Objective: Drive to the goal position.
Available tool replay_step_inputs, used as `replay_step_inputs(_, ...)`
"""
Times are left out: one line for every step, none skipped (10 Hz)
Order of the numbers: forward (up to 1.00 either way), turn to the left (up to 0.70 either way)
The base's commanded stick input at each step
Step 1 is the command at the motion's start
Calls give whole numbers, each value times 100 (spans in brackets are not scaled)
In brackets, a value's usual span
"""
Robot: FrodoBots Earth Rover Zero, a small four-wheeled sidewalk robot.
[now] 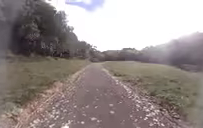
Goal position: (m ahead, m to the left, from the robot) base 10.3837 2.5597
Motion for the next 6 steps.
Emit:
replay_step_inputs(30,0)
replay_step_inputs(30,0)
replay_step_inputs(30,10)
replay_step_inputs(30,29)
replay_step_inputs(30,45)
replay_step_inputs(30,61)
